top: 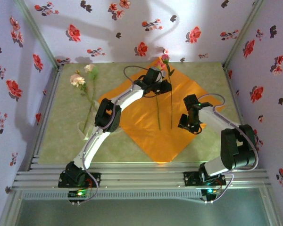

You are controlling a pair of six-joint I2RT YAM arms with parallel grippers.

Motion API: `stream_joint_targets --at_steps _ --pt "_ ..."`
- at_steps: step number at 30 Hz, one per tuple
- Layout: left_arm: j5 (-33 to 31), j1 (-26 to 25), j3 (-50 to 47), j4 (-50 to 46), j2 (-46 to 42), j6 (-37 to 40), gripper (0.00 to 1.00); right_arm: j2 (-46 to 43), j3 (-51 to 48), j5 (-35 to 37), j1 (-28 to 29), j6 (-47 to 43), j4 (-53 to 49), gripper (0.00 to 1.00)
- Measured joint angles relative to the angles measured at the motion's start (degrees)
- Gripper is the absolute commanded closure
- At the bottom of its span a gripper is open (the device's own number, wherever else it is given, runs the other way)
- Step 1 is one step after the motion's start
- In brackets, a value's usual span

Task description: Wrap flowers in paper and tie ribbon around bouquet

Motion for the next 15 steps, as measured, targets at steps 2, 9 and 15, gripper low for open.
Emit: stream_joint_targets --at_steps 2,9,15 --pt "-0.6 0.0 1.4 -1.6 0.3 0.6 0.55 0.0 0.0 -0.2 0.0 0.0 0.0 0.61" --pt "-5.4 0.0 3.4 -9.1 -1.1 2.8 0.45 0.0 -0.3 -0.4 0.0 0.0 0.4 0.61" --pt "-12.3 1.0 -2.1 -19.2 -13.4 4.4 0.51 0.4 -0.3 -0.4 0.0 -0.1 0.6 0.61"
